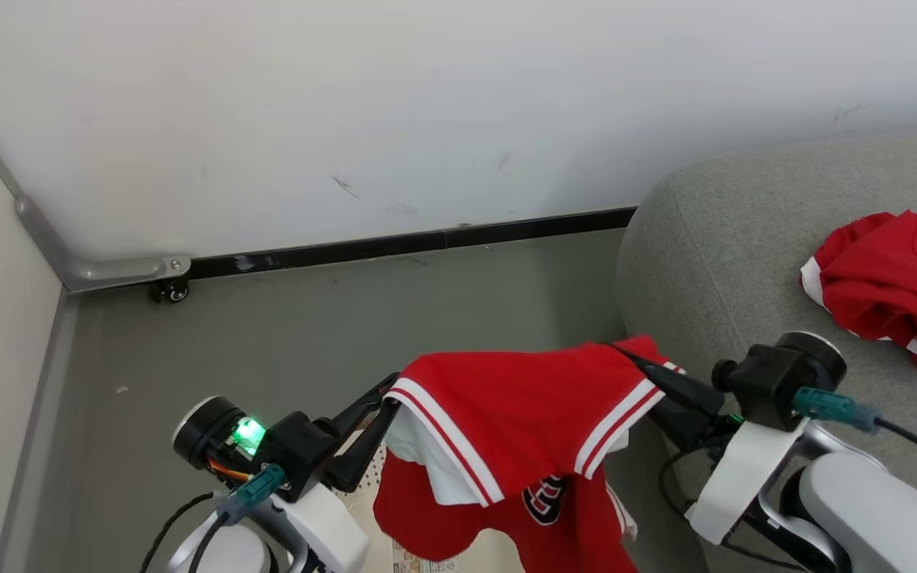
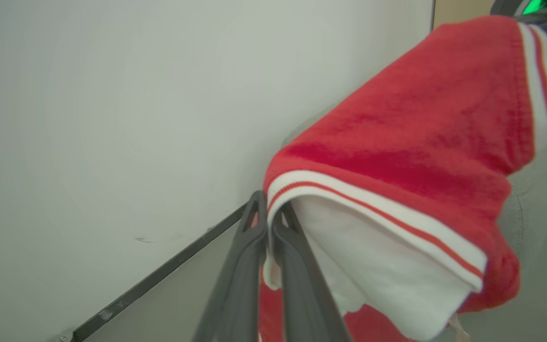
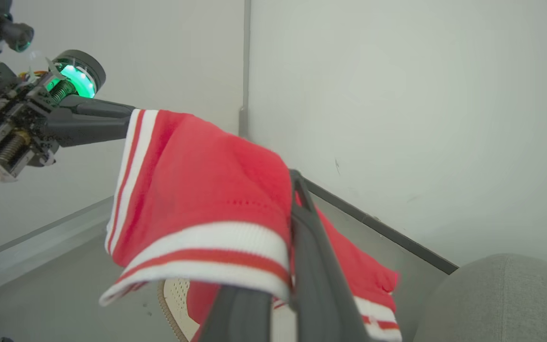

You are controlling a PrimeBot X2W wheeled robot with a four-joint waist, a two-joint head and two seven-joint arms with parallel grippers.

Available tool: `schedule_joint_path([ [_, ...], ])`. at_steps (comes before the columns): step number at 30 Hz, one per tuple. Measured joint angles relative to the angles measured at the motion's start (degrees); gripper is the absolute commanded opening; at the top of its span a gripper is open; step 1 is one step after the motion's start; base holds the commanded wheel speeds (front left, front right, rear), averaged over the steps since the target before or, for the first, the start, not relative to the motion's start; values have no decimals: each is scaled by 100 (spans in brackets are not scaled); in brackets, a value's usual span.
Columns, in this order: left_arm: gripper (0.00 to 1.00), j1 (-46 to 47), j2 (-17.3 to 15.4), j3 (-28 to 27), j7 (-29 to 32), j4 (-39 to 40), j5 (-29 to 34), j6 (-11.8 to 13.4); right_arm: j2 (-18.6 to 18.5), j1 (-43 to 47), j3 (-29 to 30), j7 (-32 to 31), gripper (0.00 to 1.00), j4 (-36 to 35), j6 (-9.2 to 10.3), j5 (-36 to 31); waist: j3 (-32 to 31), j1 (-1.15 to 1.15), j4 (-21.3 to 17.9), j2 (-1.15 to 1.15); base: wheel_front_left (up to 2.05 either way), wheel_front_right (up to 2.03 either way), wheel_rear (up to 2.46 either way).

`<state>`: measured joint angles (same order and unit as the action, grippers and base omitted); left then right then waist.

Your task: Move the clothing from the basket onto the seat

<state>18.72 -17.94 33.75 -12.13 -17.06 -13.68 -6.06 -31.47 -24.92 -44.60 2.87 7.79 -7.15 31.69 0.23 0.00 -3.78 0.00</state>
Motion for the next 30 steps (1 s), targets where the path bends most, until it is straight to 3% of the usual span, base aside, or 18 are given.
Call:
schedule_joint_path([
  [6,0,-116,263,-3,-26,-35,-244,-1,165,13,477,190,0,98,0,67,5,0,-8,0,0,0,0],
  [7,7,-124,283,1,-27,-48,-246,-1,193,22,548,222,0,127,0,67,5,0,-8,0,0,0,0],
  [9,38,-128,332,2,-49,-59,-290,-1,241,26,641,235,0,167,0,67,5,0,-5,0,0,0,0],
  [11,49,-130,363,27,-51,-69,-291,-5,276,29,725,277,0,187,0,66,3,0,2,0,0,0,0],
  [12,77,-133,365,37,-51,-76,-291,-5,278,29,750,278,0,196,0,65,2,0,6,0,0,0,0],
  [13,95,-136,364,45,-52,-85,-292,-7,289,36,790,304,0,213,0,58,0,0,12,0,0,0,0],
  [14,100,-140,363,52,-53,-91,-293,-7,303,49,846,326,0,230,0,56,-2,0,17,0,0,0,0],
  [24,100,-330,171,-172,-78,-192,-403,12,335,271,1366,402,0,421,0,-52,-49,0,47,0,0,0,0],
  [30,100,-377,182,-391,-109,-186,-531,162,325,478,1734,426,0,428,0,-129,-90,0,19,0,0,0,0],
])
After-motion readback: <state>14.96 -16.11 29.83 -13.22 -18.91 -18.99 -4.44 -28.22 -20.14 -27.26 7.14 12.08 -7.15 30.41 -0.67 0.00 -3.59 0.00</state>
